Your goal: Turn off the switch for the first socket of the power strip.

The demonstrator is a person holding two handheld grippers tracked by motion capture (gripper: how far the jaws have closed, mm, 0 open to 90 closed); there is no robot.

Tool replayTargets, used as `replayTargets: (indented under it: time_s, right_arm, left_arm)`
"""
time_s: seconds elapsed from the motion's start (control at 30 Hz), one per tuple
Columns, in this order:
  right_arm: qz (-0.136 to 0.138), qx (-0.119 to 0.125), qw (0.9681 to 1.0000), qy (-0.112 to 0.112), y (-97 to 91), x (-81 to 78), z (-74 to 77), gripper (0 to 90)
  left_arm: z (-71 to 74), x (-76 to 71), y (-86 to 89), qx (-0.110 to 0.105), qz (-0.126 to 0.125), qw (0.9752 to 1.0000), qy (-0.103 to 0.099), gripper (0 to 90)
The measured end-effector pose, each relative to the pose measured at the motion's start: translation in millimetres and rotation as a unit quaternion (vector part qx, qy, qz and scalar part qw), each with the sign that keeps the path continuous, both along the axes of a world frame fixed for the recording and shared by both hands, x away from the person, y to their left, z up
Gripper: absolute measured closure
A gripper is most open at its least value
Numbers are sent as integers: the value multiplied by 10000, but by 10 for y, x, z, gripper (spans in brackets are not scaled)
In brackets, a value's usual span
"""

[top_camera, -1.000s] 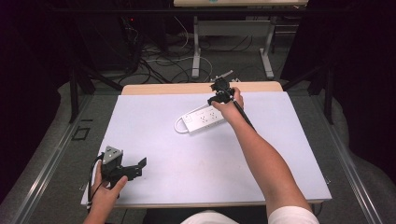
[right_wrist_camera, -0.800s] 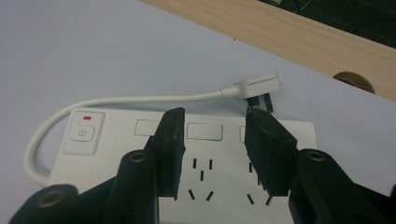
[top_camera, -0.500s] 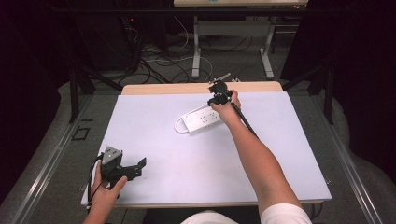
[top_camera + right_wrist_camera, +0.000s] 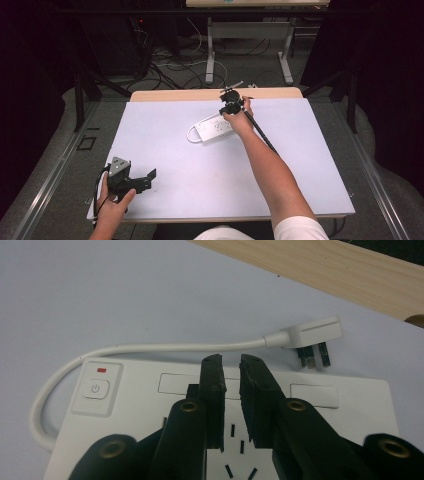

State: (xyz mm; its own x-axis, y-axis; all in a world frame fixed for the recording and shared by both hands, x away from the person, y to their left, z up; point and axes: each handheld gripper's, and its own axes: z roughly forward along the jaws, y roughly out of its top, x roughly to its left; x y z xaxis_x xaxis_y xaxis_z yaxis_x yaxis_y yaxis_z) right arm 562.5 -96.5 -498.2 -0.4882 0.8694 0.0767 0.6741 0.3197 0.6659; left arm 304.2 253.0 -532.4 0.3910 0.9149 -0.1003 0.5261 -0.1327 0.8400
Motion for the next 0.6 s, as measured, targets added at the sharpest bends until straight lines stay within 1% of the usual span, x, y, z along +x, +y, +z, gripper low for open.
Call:
replayTargets:
  time_s: [0.27,0.3,0.33,0.37,0.4,0.43,0.5,0.57,0.6]
  right_arm:
    - [75,70,9999,117,56,3,-56,874]
    - [104,33,9999,116,53,5,-63,877]
    - [53,148,9998,92,73,4,-76,877]
    - [114,128,9998,127,69,7,-79,879]
    - [108,66,9997,187,68,5,-74,884]
    - [73,174,9998,90,77,8,-95,887]
    - [80,209,9997,63,85,8,-110,894]
    - [95,237,9996,102,90,8,-113,899]
    - [63,203,9997,116,100,6,-124,900]
  left_arm:
    - [2,-5,5,7,4,10000,13,3]
    - [-2,-4,1,-1,23,10000,-8,3]
    - [-5,-3,-2,-5,30,10000,-24,3]
    - [-5,-3,-2,-2,26,10000,-24,3]
    - [-5,-3,-2,-2,26,10000,-24,3]
    - [-6,-2,-4,-4,28,10000,-24,3]
    - [-8,-1,-3,-7,30,10000,-21,3]
    - [-8,0,-3,-11,34,10000,-23,3]
    - [-8,0,-2,-13,38,10000,-19,3]
